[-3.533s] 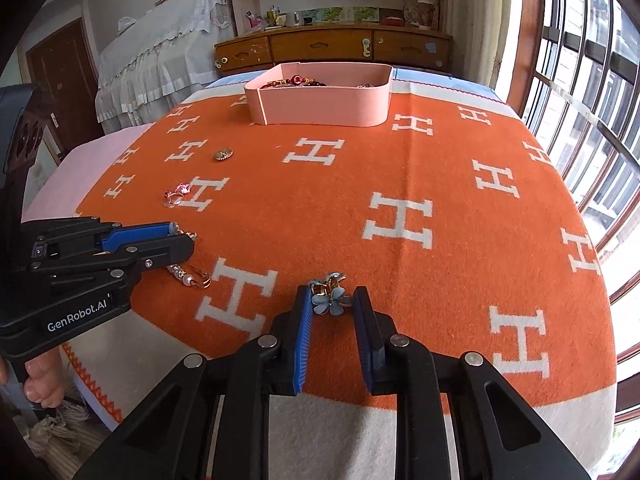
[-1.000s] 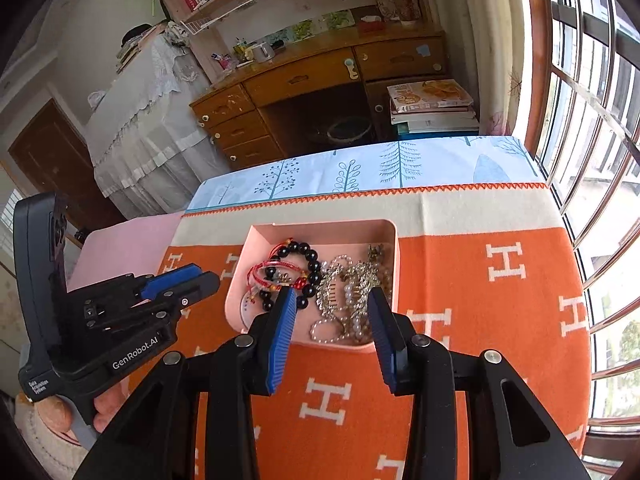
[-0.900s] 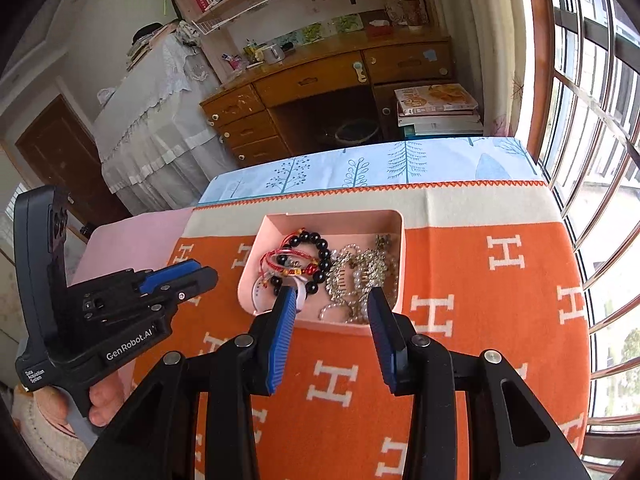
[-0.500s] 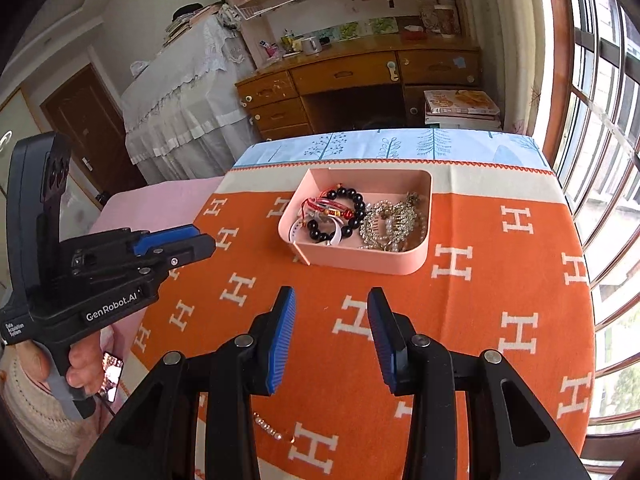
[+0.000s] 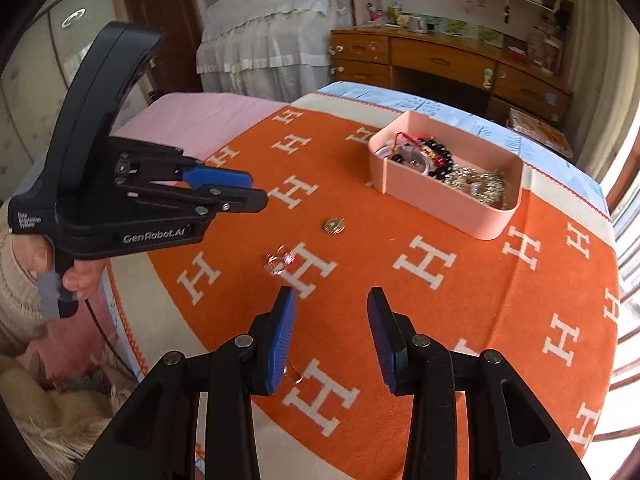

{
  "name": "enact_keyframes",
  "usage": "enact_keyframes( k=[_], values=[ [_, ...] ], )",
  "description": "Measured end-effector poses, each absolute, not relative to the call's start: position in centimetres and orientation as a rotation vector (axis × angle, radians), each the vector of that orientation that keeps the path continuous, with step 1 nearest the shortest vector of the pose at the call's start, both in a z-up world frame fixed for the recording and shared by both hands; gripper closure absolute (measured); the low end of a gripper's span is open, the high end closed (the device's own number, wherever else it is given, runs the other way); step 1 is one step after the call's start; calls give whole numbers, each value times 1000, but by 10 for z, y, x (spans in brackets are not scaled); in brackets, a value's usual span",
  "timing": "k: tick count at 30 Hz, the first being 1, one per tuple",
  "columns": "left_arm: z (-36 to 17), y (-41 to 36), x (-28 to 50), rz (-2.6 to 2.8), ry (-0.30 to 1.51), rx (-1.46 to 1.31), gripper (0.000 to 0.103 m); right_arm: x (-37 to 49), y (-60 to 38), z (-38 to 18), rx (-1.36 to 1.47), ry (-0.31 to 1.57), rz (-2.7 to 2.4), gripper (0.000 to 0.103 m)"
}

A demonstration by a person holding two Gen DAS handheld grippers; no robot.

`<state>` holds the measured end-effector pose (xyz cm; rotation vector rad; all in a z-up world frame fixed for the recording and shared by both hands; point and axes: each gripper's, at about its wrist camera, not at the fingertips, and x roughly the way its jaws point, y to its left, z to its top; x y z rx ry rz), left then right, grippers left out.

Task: Organize jewelry
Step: 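Withdraw both tools from the tray toward the pearl bar pin, then grasp pearl bar pin with right tool while left tool grasps gold pendant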

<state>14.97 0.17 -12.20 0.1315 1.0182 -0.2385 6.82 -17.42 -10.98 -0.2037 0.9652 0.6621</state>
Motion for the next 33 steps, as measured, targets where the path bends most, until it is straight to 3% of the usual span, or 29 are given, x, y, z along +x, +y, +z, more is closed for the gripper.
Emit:
enact_keyframes(
  k=[17, 20, 24, 30, 33],
  values=[
    [-162, 10, 124, -274, 1111, 110, 83, 39, -138, -171, -479, 969, 852, 69],
    [-160, 8, 125, -282, 1106, 107, 83, 37, -133, -179, -524, 971, 856, 77],
    [-157, 2, 125, -296, 1102, 116, 83, 40, -132, -185, -536, 971, 867, 80],
    [-153, -2, 135, -303, 1085, 116, 83, 63, -140, -185, -456, 1017, 835, 96],
    [-151, -3, 146, -301, 1081, 98, 83, 78, -146, -184, -383, 1052, 809, 96]
  ],
)
